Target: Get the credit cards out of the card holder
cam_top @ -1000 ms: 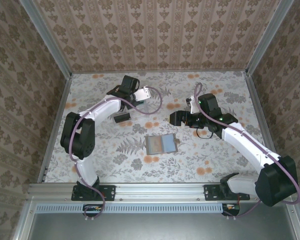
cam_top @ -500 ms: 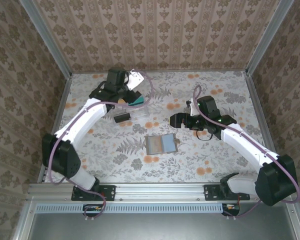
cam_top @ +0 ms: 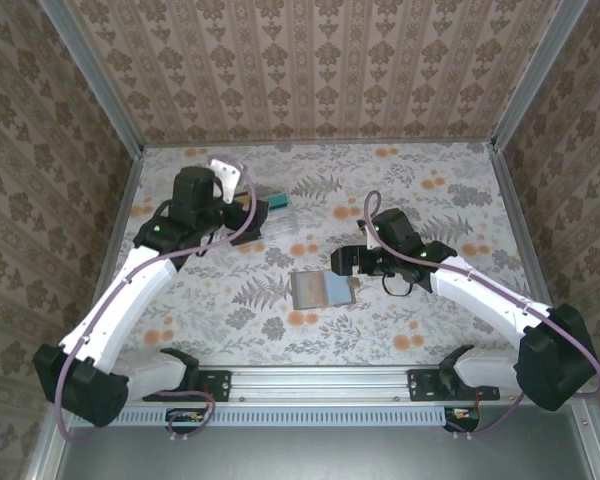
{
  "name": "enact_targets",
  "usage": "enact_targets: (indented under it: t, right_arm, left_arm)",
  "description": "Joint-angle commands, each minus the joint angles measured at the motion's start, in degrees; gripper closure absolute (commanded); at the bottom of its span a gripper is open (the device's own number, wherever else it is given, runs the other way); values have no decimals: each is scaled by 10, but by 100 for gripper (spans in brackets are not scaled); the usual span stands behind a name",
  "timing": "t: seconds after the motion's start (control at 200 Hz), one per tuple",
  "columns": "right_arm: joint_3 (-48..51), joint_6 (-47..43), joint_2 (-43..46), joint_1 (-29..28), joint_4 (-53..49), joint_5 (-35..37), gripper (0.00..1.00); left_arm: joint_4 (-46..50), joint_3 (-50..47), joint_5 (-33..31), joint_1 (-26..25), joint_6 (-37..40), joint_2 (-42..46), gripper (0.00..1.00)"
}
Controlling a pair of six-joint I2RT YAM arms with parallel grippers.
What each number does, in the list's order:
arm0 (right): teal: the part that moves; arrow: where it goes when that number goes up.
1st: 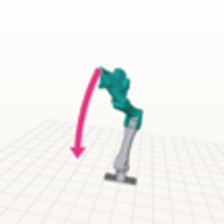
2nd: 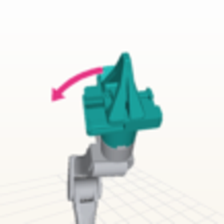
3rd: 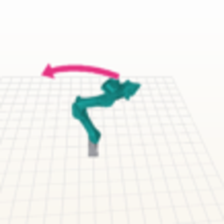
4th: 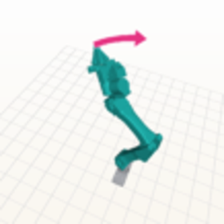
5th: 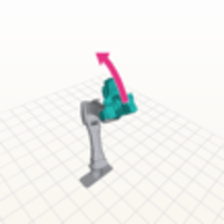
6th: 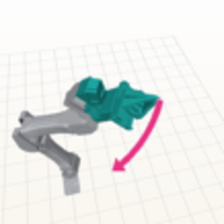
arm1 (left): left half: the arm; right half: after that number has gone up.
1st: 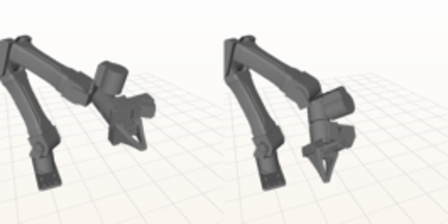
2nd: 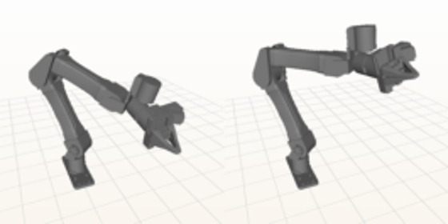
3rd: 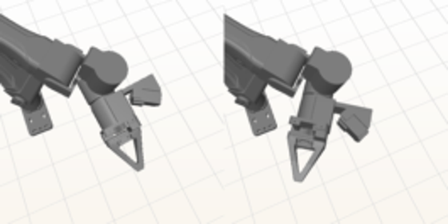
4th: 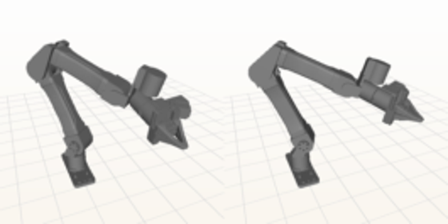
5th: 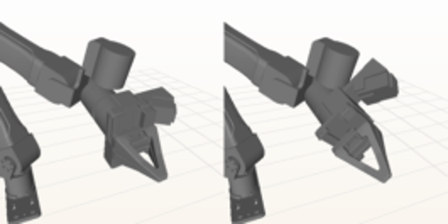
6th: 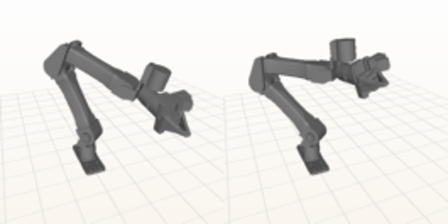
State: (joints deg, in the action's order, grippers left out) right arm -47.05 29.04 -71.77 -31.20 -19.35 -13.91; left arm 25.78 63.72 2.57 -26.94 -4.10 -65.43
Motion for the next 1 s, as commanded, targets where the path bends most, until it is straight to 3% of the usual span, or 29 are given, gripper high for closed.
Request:
enact_targets:
  t: [0.0, 0.145, 0.24, 0.355, 0.485, 0.665, 0.78, 0.995]
  right_arm:
    - [22, 7, -18, -10, 16, 10, 18]
    - [46, 15, -45, -24, 39, -1, 39]
    - [62, 16, -55, -32, 51, 5, 50]
    - [79, 19, -67, -36, 61, 13, 60]
    - [96, 16, -75, -37, 75, 14, 63]
    - [108, 16, -120, -41, 98, 13, 72]
    - [110, 21, -134, -46, 103, 25, 77]
    - [120, 32, -131, -56, 104, 29, 82]
  left_arm:
    - [16, -59, 40, -4, -138, 37, 14]
    - [30, -117, 9, -47, -241, 47, 33]
    - [15, -155, -19, -99, -305, 43, 38]
    - [-33, -206, -35, -149, -387, 24, 57]
    - [-106, -254, -13, -176, -440, -6, 59]
    - [-152, -263, 17, -197, -456, -58, 61]
    - [-207, -271, 53, -199, -469, -98, 75]
    - [-222, -256, 68, -202, -468, -163, 76]
